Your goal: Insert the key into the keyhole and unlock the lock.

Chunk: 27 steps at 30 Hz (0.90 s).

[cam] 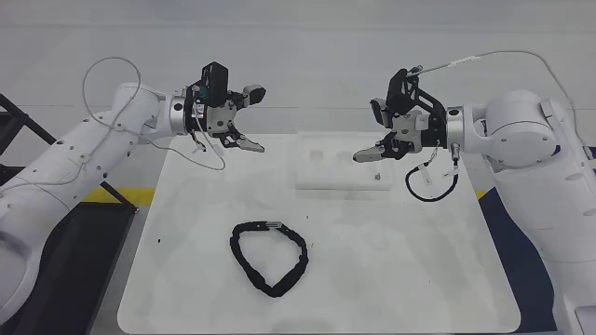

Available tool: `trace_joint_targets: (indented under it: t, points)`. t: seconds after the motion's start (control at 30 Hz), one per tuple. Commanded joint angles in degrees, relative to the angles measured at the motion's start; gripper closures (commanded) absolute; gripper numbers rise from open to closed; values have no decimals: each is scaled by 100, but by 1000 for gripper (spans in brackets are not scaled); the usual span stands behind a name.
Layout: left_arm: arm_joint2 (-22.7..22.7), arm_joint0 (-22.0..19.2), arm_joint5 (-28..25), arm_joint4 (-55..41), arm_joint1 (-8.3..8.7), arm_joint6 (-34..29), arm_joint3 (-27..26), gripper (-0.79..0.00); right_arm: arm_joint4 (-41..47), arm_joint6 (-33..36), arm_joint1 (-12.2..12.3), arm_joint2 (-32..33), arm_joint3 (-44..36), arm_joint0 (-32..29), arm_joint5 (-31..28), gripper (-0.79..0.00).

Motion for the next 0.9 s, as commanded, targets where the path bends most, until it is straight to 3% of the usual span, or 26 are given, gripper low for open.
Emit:
trace_joint_targets:
  t: [0.0, 0.67, 0.87]
  points:
    - [0, 0, 0, 0, 0, 0, 0, -784, 0, 0, 0, 0, 0, 0, 0, -785]
    - [0, 0, 0, 0, 0, 0, 0, -784, 0, 0, 0, 0, 0, 0, 0, -784]
    - [0, 0, 0, -1, 0, -1, 0, -785, 98, -487, -27, -133, 556, -158, -110, -785]
